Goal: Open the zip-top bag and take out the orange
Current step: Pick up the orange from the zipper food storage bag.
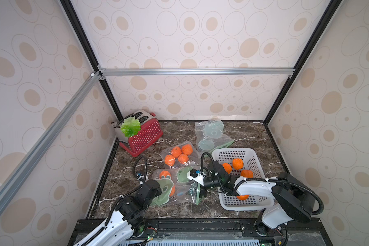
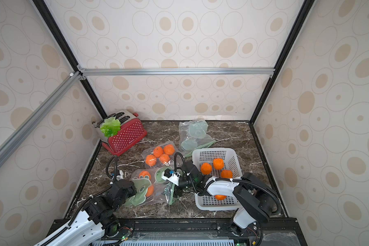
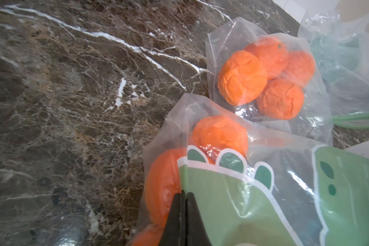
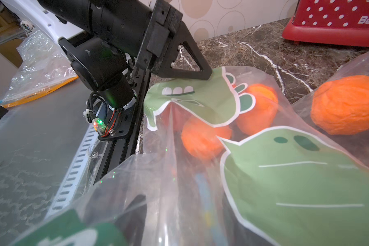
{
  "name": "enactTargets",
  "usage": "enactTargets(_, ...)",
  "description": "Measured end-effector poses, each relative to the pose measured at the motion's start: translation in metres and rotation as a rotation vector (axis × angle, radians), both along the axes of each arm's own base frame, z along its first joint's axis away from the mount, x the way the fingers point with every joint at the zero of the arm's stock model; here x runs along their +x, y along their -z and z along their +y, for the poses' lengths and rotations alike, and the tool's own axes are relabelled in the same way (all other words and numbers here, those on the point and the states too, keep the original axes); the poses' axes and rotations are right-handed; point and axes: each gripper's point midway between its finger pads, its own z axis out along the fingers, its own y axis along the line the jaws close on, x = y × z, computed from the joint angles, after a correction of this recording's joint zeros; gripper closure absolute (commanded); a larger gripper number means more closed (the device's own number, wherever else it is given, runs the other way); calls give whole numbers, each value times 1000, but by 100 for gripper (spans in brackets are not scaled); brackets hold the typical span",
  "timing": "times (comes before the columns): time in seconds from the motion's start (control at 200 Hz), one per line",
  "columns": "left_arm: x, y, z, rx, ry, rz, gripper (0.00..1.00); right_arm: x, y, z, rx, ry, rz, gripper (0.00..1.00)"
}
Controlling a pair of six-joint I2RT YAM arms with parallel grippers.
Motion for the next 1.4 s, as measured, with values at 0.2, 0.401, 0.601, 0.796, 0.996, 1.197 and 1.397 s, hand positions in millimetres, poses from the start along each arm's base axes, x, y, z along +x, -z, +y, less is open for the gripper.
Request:
enactTargets(0.2,3,-18,-25,-38,140,-15,100,-5,-3,-4,27,-9,-14,39)
enactTargets(0.401,5,-71,-66,-176,322,-99,100,-9,-22,-12,73,0,-72,38)
enactTargets(0.601,2,-119,-85,-282,418,-207,100,-8,-35,-29,97,72,-149,34)
enactTargets(0.796,13,-86,-80,-226,346,-131,100,-5,-16,-38,7,113,-152,34)
enactTargets(0.996,12,10,-54,-83,220,93,100,-5,12,-39,-107,109,-139,34)
enactTargets(1.197,25,14,-40,-60,138,81,100,0,25,-28,-168,101,-140,32)
enactTargets(1.397,33,27,-32,-28,95,96,100,15,35,-13,-219,119,-142,27)
